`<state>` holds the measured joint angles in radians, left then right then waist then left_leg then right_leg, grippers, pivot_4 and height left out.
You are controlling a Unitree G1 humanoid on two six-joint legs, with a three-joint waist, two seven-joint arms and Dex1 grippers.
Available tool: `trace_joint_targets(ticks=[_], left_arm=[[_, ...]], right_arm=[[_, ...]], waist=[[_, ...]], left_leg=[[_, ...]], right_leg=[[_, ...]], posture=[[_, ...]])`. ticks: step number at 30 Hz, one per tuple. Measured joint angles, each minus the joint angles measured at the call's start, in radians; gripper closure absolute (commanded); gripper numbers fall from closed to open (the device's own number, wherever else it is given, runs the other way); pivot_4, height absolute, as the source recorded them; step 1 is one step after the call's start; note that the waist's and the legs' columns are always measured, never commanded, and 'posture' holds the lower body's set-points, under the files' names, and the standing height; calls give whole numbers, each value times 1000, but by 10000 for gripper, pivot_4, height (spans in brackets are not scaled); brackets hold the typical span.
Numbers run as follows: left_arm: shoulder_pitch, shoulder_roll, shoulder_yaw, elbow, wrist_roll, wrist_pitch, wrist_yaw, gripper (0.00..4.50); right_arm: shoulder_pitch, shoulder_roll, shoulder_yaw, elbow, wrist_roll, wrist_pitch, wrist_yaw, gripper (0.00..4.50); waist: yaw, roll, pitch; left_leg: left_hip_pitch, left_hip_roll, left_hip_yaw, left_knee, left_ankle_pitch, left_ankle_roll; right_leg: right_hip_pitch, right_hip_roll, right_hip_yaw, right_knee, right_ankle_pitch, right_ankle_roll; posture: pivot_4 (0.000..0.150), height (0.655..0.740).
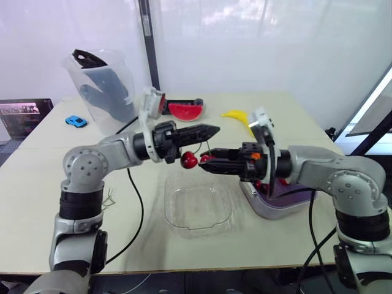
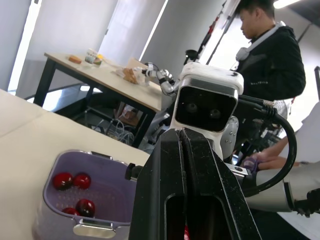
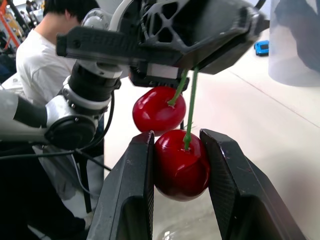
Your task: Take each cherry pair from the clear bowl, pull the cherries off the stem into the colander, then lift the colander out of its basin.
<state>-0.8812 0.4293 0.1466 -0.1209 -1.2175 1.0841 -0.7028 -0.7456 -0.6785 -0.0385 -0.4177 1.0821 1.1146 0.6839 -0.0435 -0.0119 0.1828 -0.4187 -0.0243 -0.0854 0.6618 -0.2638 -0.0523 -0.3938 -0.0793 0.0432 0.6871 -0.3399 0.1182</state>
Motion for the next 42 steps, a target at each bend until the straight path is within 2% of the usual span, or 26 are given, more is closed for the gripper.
trace_joint_targets(ticks=[10,15,18,23,26,29,33,34,38,42], left_arm=[[-10,1,26,-1,-15,-9,12,45000],[-9,2,33,-2,-14,-13,19,45000],[8,6,34,-10,-8,-31,21,45000],[63,56,5,-46,64,-58,-18,45000],[102,93,-22,-56,122,-76,-50,45000],[128,111,-46,-57,167,-94,-75,45000],[131,108,-51,-58,175,-96,-85,45000],[131,104,-51,-58,173,-96,-83,45000],[124,83,-36,-57,153,-90,-70,45000],[91,52,7,-44,88,-79,-33,45000]], right_arm=[[22,-161,19,36,-63,3,109,30780],[12,-315,30,170,-269,-140,184,30780],[34,-429,95,267,-448,-260,252,30780],[126,-464,163,388,-641,-414,317,30780],[177,-466,185,413,-703,-452,341,30780],[208,-466,187,416,-730,-461,364,21946],[206,-467,166,391,-736,-427,384,2984],[204,-470,153,379,-734,-417,389,681],[163,-480,80,338,-684,-359,420,681],[100,-429,-73,235,-448,-199,461,681]], waist=[[2,0,0],[4,-1,1],[4,-1,1],[0,-1,1],[2,-1,1],[3,-1,1],[5,-1,1],[5,-1,1],[5,-1,1],[4,-1,1]], left_leg=[[0,0,0,0,0,0],[0,-1,1,0,-1,1],[0,0,1,0,-1,1],[0,0,2,0,-1,1],[0,0,2,0,-1,1],[0,0,1,0,-1,1],[0,0,1,0,-1,1],[0,0,1,0,-1,1],[0,0,1,0,-1,1],[0,0,1,0,-1,1]], right_leg=[[1,0,0,-1,0,0],[1,0,0,-1,0,0],[1,0,0,-2,0,0],[0,0,0,-2,0,0],[0,0,0,-2,0,0],[1,-1,0,-2,0,0],[1,-1,0,-2,0,0],[1,-1,0,-2,0,0],[1,-1,0,-2,0,0],[2,0,0,-2,0,0]], posture=[[1500,7400],[1500,7400],[1500,7400],[1500,7400],[1500,7400],[1500,7400],[1500,7400],[1500,7400],[1500,7400],[1500,7400]])
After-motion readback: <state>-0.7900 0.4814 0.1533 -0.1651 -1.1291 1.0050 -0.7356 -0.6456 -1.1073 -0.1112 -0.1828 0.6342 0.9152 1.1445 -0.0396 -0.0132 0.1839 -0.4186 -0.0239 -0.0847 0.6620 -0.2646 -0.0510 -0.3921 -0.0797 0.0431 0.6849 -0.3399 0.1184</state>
